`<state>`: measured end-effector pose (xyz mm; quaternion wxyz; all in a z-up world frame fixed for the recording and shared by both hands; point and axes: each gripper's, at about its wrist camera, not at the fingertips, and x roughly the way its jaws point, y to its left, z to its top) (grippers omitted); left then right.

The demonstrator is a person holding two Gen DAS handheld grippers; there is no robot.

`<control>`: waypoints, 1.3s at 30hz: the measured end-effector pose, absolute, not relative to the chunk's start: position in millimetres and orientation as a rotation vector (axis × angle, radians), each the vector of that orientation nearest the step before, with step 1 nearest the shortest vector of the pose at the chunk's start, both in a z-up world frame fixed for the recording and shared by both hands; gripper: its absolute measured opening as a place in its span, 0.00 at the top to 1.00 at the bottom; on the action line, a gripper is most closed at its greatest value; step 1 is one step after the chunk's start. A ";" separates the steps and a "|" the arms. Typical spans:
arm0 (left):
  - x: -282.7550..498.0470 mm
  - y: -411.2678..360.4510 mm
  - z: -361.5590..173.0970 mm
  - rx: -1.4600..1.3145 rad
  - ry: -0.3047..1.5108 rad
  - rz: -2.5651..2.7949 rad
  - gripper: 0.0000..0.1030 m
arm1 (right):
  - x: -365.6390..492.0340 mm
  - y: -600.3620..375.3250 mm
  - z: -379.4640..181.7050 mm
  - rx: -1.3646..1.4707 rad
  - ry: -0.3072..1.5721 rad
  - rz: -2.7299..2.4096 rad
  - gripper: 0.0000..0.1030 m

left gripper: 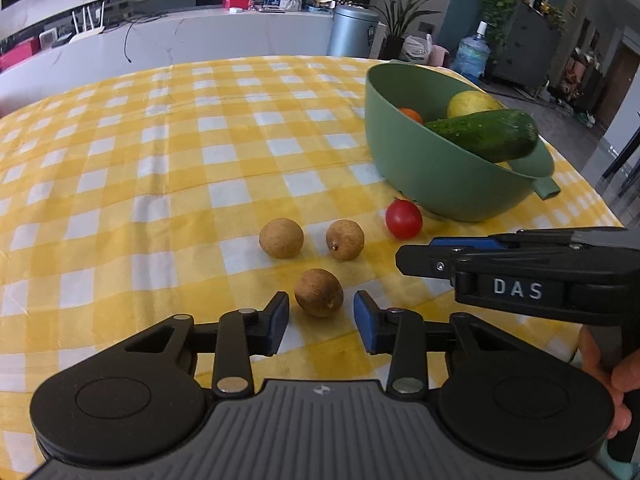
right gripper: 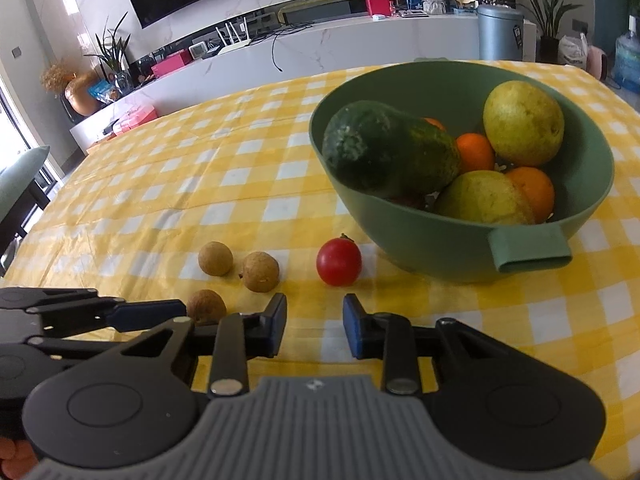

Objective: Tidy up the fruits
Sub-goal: 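Close the left tool on a brown longan while the right tool closes on another longan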

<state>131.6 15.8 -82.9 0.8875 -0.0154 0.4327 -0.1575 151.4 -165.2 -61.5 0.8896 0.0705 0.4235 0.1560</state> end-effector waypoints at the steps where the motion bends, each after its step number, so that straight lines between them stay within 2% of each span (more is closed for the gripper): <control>1: 132.4 15.5 -83.8 -0.031 0.901 -0.326 0.62 | 151.6 -165.1 -61.3 0.149 0.876 0.329 0.74; 6: 132.8 11.1 -84.3 -0.023 0.890 -0.336 0.71 | 151.7 -161.4 -60.8 0.144 0.866 0.363 0.74; 16: 132.6 18.1 -79.1 -0.018 0.872 -0.283 0.72 | 150.3 -154.4 -55.1 0.145 0.809 0.427 0.74; 26: 135.9 49.8 -72.9 -0.170 0.864 -0.166 0.72 | 161.1 -126.5 -60.7 0.035 0.784 0.437 0.75; 39: 137.0 46.3 -72.2 -0.156 0.854 -0.176 0.72 | 168.3 -116.9 -71.3 0.001 0.793 0.458 0.78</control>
